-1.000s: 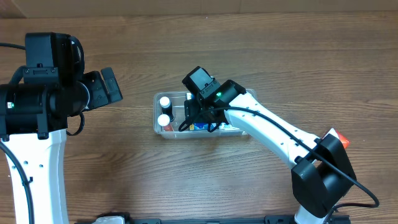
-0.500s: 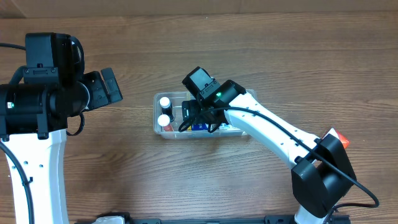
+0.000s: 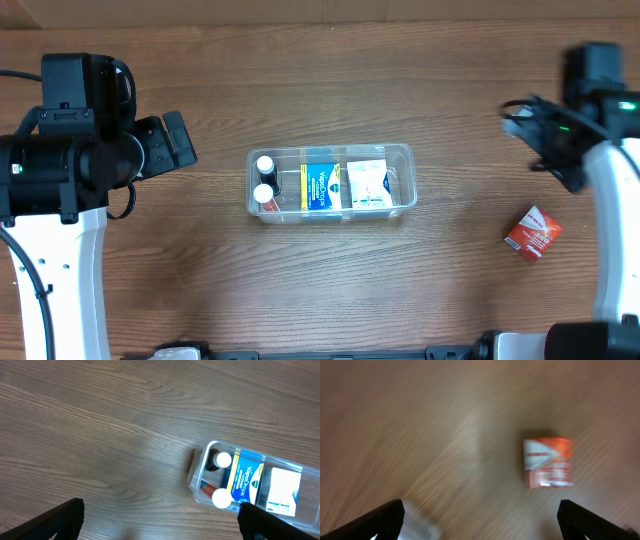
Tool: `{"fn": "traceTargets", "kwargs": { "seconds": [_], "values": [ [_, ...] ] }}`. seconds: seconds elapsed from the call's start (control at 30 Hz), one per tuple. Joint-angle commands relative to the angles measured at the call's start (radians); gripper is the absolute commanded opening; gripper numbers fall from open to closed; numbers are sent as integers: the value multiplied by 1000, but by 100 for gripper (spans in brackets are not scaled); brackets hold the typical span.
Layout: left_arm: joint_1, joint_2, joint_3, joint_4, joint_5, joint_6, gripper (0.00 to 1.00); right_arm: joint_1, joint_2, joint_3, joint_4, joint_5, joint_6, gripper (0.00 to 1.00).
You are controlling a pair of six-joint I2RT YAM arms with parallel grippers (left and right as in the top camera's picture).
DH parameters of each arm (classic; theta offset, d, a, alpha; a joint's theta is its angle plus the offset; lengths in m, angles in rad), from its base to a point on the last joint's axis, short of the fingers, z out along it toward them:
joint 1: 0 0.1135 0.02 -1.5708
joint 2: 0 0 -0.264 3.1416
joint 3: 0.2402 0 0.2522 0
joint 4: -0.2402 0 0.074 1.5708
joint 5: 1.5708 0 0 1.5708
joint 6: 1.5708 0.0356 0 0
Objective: Pack container
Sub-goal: 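Grasp the red-white box with the right gripper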
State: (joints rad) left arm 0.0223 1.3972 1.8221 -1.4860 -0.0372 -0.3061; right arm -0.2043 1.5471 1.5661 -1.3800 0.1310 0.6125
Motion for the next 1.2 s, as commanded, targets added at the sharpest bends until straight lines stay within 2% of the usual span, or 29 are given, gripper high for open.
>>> {"fn": "traceTargets", "kwargs": {
  "seconds": [0.0, 0.13, 0.23, 0.43, 0.73, 0.83, 0.97, 1.17],
  "values": [
    [6, 5, 4, 2, 5, 23, 100, -158, 9, -169, 71, -59, -18, 100],
    [6, 5, 4, 6, 5, 22, 100, -275, 15, -404, 296, -58, -209, 100],
    [6, 5, 4, 10, 6, 22, 100, -274, 21, -510, 402, -58, -221, 100],
    [6, 5, 4, 9, 5, 22, 100, -274, 40, -614, 491, -58, -228, 100],
    [6, 5, 4, 9, 12, 23, 100, -274, 202, -617, 531, -119, -254, 99],
    [6, 5, 4, 8, 12, 22, 100, -274, 203, -617, 534, -119, -254, 86],
    [6, 5, 4, 8, 12, 23, 100, -274, 202, -577, 499, -134, -255, 75],
    [6, 5, 4, 9, 12, 23, 100, -204, 90, -399, 306, -156, -258, 71]
  ]
}}
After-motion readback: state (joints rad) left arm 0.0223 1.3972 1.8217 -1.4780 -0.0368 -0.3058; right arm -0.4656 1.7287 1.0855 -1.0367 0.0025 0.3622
